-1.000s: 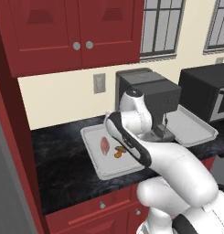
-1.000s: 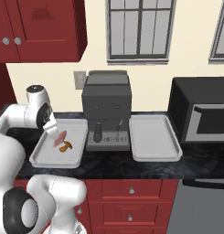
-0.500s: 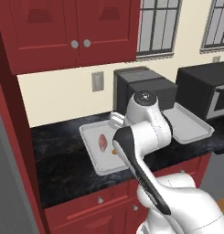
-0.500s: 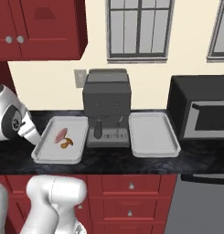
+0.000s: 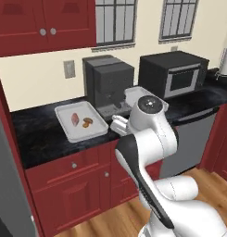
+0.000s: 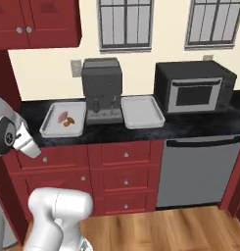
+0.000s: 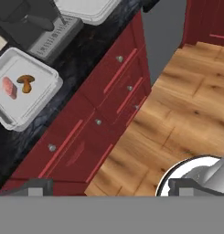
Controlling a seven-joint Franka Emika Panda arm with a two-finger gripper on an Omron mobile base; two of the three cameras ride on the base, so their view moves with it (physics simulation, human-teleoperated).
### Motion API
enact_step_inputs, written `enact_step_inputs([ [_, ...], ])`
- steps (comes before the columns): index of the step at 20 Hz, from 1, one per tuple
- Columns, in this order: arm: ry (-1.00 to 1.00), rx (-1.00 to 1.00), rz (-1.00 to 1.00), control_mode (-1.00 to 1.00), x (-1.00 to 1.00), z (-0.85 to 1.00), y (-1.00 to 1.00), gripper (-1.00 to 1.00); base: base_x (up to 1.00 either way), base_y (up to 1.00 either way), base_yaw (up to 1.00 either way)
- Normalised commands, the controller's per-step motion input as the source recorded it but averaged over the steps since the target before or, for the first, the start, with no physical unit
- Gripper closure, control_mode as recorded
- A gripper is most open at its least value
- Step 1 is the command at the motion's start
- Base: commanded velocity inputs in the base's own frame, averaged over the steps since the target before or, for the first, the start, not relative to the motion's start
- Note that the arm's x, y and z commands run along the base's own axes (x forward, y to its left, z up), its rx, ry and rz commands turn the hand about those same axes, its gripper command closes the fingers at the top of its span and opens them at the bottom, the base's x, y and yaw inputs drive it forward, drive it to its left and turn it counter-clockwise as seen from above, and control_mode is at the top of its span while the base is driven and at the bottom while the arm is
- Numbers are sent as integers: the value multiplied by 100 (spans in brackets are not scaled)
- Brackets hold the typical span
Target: Place one mushroom and one steak in each tupperware on the nearby counter, to pack two identical lunches.
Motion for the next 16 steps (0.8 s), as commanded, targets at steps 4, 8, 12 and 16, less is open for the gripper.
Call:
enact_step_inputs([
  [4,0,0,0,100,0,0,0,-100,-100,0,-26],
  [8,0,0,0,100,0,0,0,-100,-100,5,-27],
  [12,0,0,0,100,0,0,0,-100,-100,43,-47],
  [16,0,0,0,100,0,0,0,-100,-100,52,-67],
])
